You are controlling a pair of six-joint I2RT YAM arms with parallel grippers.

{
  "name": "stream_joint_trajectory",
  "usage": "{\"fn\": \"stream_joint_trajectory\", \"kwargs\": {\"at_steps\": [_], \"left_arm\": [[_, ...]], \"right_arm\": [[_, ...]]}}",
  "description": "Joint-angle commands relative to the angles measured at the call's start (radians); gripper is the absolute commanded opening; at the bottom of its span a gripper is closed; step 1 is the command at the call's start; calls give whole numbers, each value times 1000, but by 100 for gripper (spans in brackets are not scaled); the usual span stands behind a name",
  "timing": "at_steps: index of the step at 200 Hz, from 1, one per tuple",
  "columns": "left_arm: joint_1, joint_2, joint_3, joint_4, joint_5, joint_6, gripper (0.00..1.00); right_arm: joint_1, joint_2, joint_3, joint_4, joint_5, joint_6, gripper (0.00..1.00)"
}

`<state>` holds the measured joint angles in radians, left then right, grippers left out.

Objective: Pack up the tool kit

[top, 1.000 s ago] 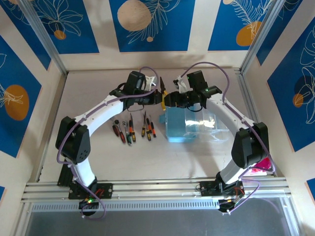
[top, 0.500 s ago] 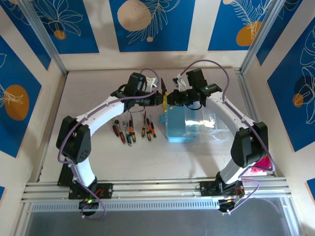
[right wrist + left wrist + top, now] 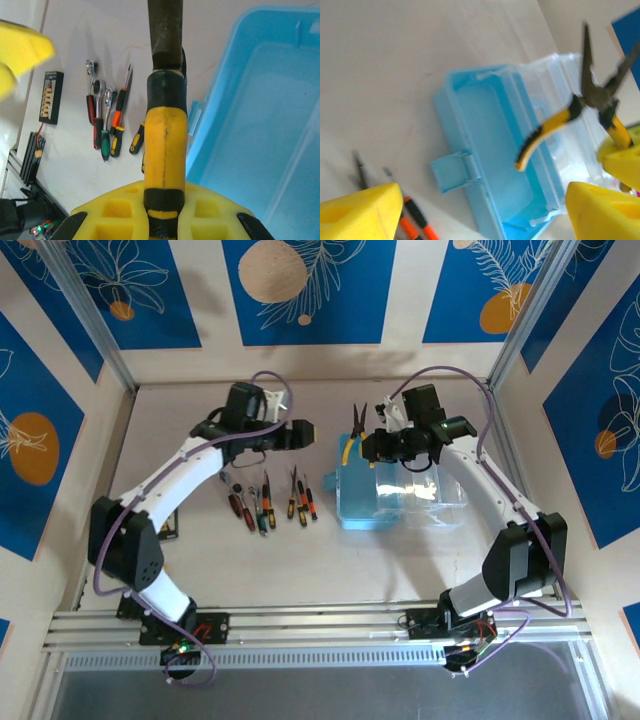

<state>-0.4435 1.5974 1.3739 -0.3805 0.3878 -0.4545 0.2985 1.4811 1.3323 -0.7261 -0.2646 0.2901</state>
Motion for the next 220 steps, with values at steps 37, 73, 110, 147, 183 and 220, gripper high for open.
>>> {"fn": "stream_joint_trajectory", "kwargs": {"at_steps": [37, 73, 110, 147, 183, 220], "left_arm": [[85, -74, -90, -244, -226, 7, 100], [110, -80, -134, -290, -262, -11, 100], [116, -88, -159, -287, -257, -10, 100], [126, -93, -165, -293, -257, -6, 100], [132, -95, -170, -293, -251, -4, 100], [135, -95, -171, -297, -251, -1, 100]], "right_arm": [[14, 8, -33, -62, 44, -7, 0], [56, 120, 9, -31, 124, 44, 0], [78, 253, 64, -20, 174, 89, 0], [88, 311, 78, 19, 212, 156, 0], [102, 353, 104, 18, 228, 181, 17], [107, 373, 145, -5, 242, 182, 34]]}}
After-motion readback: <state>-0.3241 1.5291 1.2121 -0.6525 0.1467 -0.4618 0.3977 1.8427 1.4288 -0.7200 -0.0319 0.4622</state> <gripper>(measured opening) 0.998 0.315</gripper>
